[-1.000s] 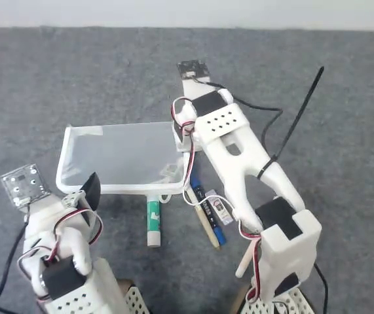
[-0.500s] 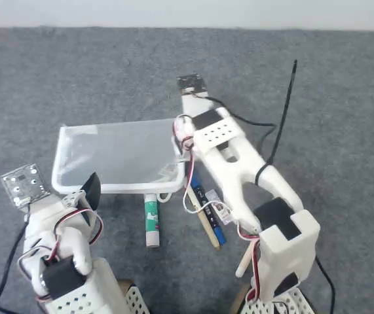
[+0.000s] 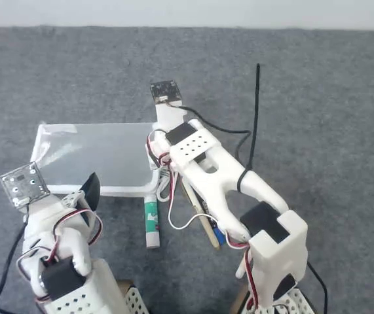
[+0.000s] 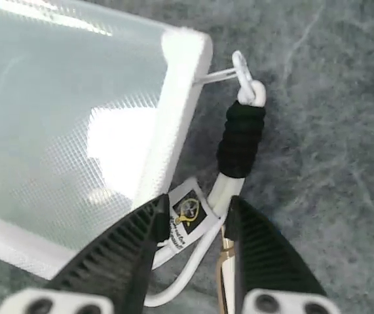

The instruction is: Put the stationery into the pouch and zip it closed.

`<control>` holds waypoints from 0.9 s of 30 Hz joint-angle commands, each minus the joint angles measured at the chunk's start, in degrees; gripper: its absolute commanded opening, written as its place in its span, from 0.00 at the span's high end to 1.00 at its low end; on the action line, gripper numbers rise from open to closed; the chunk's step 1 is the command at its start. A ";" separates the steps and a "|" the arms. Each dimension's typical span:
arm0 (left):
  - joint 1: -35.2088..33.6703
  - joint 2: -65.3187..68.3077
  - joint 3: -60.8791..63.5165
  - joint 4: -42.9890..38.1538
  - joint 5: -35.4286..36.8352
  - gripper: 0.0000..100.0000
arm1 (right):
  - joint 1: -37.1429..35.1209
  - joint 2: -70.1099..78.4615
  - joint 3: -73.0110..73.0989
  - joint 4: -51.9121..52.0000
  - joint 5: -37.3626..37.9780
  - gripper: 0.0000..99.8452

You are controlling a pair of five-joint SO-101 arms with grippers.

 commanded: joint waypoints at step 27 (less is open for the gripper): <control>-0.35 -0.09 -0.57 -1.58 0.62 0.66 | 6.99 17.63 -24.62 6.29 5.01 0.89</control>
